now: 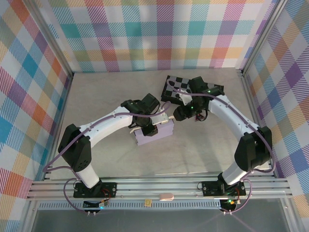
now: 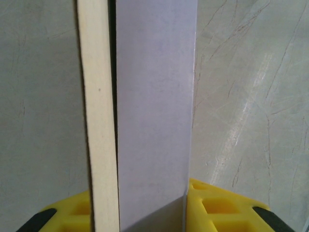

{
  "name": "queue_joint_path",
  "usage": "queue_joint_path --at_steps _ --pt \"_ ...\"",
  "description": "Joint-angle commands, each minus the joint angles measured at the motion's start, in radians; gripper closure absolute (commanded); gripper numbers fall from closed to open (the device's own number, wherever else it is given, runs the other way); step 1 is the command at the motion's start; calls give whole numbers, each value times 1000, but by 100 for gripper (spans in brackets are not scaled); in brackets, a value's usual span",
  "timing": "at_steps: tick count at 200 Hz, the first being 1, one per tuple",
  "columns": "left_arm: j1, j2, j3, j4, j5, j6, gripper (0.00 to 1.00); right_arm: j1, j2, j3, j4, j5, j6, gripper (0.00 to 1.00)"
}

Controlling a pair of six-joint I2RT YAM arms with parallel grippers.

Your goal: Fold the paper box

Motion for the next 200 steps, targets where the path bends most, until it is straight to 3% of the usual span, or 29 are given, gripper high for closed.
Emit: queue_joint_path --at_steps 1,70,200 --pt "15 19 -15 -1 14 4 70 21 27 45 -30 -42 -59 47" --pt "15 23 -13 -1 21 2 70 30 44 42 -27 -56 -60 52" --pt "20 33 -1 -5 19 3 70 52 48 43 -30 -34 -58 73"
